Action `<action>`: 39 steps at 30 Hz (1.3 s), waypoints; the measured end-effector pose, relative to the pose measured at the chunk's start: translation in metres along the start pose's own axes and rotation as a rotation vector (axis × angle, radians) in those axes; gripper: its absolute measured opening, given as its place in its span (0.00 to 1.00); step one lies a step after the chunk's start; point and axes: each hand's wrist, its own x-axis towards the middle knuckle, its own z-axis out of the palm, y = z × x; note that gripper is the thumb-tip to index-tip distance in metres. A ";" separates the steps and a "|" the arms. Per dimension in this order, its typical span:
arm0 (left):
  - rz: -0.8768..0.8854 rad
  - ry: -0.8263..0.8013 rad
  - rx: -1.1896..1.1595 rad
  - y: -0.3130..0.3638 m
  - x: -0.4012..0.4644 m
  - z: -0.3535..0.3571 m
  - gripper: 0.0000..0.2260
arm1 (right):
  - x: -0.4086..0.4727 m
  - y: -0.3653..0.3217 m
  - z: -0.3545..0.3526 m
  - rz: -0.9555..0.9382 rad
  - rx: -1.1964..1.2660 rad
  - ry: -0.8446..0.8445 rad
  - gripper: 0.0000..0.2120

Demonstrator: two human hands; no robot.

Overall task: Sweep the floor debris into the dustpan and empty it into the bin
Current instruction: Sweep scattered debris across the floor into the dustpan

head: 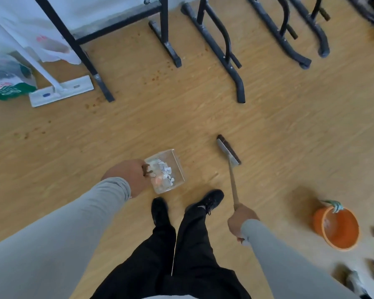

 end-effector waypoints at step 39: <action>0.052 0.034 -0.004 -0.001 0.004 -0.001 0.07 | -0.099 0.069 -0.090 -0.063 0.371 -0.162 0.30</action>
